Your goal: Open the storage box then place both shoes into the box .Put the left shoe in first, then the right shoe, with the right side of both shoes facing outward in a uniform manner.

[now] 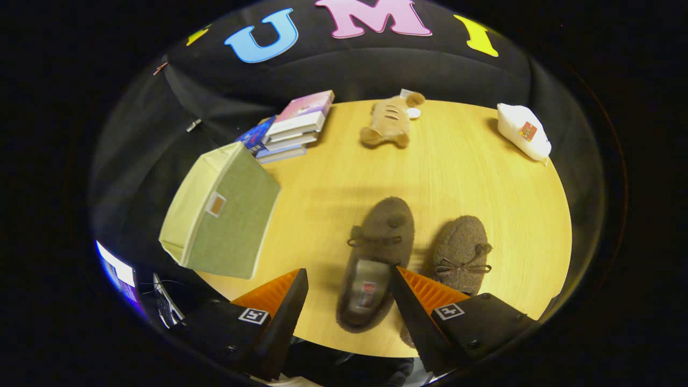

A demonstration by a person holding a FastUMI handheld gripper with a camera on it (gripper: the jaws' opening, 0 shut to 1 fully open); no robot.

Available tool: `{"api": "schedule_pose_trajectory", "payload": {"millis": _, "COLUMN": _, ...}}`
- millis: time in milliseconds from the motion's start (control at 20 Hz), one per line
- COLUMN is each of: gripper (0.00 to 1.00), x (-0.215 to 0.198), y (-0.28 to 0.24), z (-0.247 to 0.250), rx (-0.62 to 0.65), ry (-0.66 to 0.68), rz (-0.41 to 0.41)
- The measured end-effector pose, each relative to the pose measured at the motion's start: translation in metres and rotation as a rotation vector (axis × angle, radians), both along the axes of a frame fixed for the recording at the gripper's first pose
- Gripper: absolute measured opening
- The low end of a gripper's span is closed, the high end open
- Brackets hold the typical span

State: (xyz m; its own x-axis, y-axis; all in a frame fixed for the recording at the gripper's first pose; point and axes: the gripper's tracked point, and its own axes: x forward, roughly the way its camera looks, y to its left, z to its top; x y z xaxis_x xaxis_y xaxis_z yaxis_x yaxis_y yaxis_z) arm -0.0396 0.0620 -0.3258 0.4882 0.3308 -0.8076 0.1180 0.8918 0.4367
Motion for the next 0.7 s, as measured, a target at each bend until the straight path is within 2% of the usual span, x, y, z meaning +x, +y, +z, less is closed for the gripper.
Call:
{"api": "schedule_pose_trajectory", "payload": {"millis": 250, "gripper": 0.91, "x": 0.002, "y": -0.011, "z": -0.052, "rx": -0.029, "ry": 0.075, "rz": -0.042}}
{"api": "schedule_pose_trajectory", "payload": {"millis": 450, "gripper": 0.79, "x": 0.013, "y": -0.008, "z": -0.08, "rx": -0.044, "ry": 0.108, "rz": -0.046}}
{"api": "schedule_pose_trajectory", "payload": {"millis": 550, "gripper": 0.69, "x": 0.016, "y": -0.011, "z": -0.091, "rx": -0.066, "ry": 0.128, "rz": -0.062}}
{"api": "schedule_pose_trajectory", "payload": {"millis": 650, "gripper": 0.51, "x": 0.017, "y": -0.02, "z": -0.101, "rx": -0.097, "ry": 0.158, "rz": -0.091}}
{"api": "schedule_pose_trajectory", "payload": {"millis": 700, "gripper": 0.38, "x": 0.018, "y": -0.021, "z": -0.102, "rx": -0.087, "ry": 0.165, "rz": -0.103}}
